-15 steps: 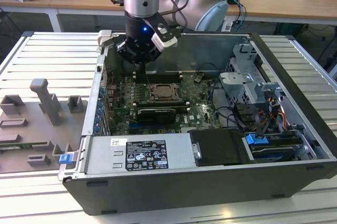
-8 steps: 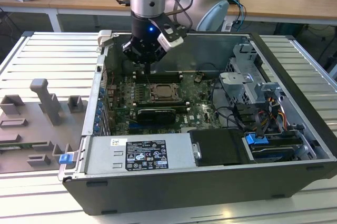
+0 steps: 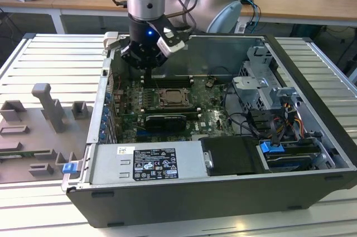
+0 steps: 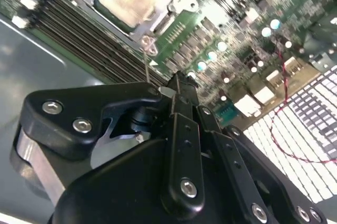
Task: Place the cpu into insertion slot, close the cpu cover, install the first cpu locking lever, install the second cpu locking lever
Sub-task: 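Install the first cpu locking lever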
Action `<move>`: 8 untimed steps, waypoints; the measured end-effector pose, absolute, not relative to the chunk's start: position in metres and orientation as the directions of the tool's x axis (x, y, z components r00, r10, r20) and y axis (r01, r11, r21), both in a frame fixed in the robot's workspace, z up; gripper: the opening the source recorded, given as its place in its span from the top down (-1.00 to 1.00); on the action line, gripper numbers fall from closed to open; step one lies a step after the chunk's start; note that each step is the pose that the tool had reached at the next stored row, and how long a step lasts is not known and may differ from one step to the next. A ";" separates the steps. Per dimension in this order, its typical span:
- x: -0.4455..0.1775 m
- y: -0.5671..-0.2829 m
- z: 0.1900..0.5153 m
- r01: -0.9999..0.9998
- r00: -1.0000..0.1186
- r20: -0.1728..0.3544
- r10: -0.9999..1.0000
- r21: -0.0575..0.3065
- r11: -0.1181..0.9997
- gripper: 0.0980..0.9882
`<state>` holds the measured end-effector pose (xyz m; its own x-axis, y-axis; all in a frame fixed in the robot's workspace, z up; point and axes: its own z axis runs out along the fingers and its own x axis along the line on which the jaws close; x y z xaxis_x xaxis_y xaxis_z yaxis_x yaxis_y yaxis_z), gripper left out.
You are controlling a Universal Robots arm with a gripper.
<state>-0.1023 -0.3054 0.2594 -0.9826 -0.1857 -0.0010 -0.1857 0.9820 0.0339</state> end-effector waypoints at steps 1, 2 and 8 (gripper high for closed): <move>-0.103 -0.305 0.259 -0.181 -0.983 -0.001 -0.181 0.034 0.983 0.98; -0.104 -0.305 0.259 -0.175 -0.985 -0.001 -0.175 0.034 0.984 0.98; -0.104 -0.299 0.259 -0.160 -0.987 -0.002 -0.161 0.036 0.986 0.98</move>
